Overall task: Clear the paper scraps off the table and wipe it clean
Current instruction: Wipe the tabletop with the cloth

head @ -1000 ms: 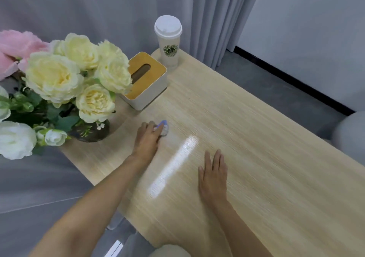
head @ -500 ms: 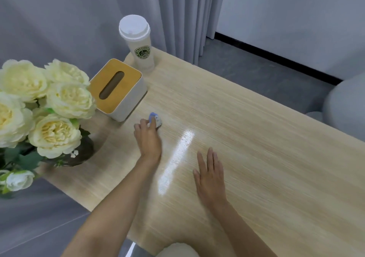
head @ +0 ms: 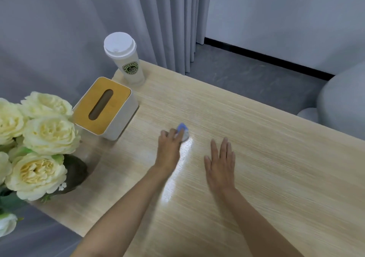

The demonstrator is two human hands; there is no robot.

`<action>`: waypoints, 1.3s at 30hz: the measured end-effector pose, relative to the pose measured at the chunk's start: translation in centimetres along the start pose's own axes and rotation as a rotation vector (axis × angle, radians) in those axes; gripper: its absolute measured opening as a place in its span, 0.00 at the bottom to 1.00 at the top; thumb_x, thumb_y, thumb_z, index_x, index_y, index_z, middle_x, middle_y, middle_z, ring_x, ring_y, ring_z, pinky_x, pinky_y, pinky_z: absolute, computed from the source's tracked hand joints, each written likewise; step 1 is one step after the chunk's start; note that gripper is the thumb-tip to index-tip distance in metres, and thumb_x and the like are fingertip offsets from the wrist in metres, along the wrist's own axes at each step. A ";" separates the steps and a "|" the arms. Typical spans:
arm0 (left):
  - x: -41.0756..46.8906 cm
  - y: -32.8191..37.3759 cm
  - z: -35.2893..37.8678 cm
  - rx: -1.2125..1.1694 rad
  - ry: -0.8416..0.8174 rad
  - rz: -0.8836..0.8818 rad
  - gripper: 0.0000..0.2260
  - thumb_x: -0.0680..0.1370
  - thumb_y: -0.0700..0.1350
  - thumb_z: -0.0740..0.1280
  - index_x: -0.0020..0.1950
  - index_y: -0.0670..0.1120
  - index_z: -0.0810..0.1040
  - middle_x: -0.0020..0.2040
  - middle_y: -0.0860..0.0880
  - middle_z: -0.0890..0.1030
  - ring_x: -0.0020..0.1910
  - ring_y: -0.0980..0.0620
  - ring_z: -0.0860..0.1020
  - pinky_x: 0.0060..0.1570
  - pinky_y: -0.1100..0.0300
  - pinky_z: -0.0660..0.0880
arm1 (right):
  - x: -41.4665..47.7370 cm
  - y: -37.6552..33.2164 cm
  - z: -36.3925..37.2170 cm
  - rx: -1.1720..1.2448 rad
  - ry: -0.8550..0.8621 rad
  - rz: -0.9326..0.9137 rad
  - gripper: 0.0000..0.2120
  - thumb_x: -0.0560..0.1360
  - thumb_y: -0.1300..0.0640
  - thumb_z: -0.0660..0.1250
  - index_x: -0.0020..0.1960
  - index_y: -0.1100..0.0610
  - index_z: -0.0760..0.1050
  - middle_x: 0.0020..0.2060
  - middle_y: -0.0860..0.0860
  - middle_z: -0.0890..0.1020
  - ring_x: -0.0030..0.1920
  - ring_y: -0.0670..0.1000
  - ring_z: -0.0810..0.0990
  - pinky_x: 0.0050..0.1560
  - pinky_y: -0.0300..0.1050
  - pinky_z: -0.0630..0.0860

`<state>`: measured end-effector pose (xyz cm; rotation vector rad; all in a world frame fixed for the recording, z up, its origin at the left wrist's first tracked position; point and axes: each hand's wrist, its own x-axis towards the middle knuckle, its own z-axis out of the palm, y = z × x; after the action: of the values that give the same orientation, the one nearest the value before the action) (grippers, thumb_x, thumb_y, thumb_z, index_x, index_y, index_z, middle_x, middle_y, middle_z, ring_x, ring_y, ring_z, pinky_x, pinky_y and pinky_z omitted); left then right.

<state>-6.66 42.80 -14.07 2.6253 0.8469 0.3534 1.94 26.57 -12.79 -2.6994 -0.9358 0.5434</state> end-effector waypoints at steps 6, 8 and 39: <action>3.8 -3.5 -0.2 0.098 -0.025 0.347 0.21 0.71 0.33 0.70 0.63 0.44 0.75 0.63 0.46 0.74 0.45 0.45 0.71 0.44 0.56 0.68 | 3.3 1.0 -1.9 -0.010 0.023 0.061 0.33 0.75 0.39 0.31 0.78 0.49 0.42 0.76 0.56 0.37 0.76 0.54 0.36 0.75 0.52 0.38; 6.4 -4.2 -0.3 0.085 0.100 -0.088 0.20 0.74 0.33 0.67 0.64 0.43 0.74 0.65 0.45 0.71 0.52 0.43 0.70 0.49 0.54 0.68 | 3.8 1.1 -2.4 -0.008 0.016 0.082 0.29 0.79 0.41 0.36 0.78 0.50 0.41 0.76 0.56 0.36 0.76 0.54 0.34 0.75 0.52 0.37; 13.8 0.5 0.9 -0.021 0.052 -0.210 0.19 0.75 0.31 0.60 0.64 0.44 0.75 0.60 0.40 0.75 0.56 0.41 0.70 0.55 0.51 0.67 | 7.1 0.0 -0.7 -0.065 0.062 0.154 0.30 0.76 0.41 0.32 0.76 0.51 0.37 0.73 0.55 0.34 0.74 0.53 0.33 0.72 0.51 0.31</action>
<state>4.76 50.49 -13.03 2.4882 1.1177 0.3717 7.40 30.99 -14.09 -2.8451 -0.7471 0.4629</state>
